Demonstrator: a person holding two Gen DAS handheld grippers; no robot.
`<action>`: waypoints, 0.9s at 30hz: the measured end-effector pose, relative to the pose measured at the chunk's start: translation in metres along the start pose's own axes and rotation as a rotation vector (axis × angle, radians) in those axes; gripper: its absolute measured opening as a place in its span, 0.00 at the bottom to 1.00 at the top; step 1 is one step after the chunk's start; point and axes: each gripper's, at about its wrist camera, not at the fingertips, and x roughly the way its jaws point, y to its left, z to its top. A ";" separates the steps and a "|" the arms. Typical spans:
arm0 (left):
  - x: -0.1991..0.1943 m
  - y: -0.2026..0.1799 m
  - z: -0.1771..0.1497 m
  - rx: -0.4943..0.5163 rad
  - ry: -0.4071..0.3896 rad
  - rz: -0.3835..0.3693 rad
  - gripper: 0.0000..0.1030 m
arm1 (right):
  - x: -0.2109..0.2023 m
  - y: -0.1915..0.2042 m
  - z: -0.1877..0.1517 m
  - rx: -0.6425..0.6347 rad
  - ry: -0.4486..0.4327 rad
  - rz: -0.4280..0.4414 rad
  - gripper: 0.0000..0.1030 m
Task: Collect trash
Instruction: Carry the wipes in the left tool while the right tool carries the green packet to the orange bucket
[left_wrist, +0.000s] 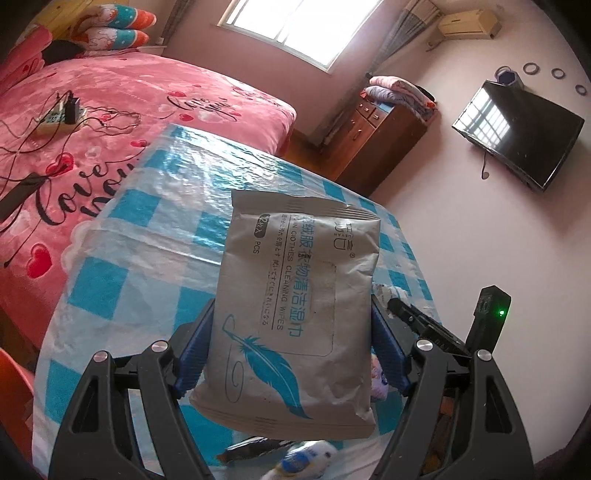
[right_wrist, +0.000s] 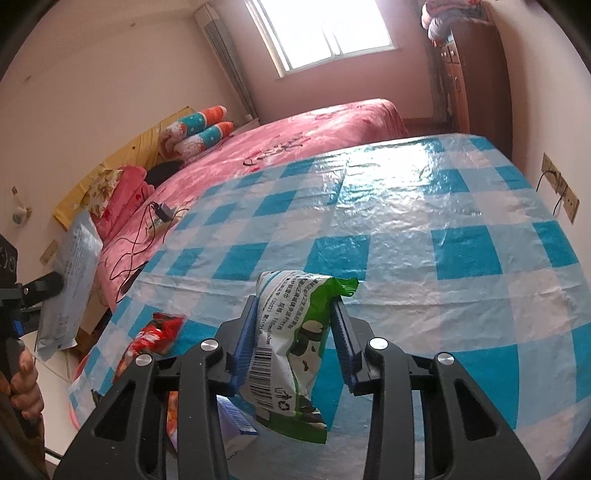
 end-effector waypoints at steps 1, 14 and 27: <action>-0.003 0.003 -0.002 -0.004 -0.002 0.002 0.75 | 0.000 0.002 0.000 0.000 -0.002 0.001 0.39; -0.033 0.048 -0.030 -0.059 -0.008 0.019 0.75 | -0.009 0.035 0.005 -0.034 -0.035 0.009 0.39; -0.060 0.093 -0.055 -0.125 -0.013 0.031 0.75 | -0.008 0.098 0.007 -0.095 -0.002 0.122 0.38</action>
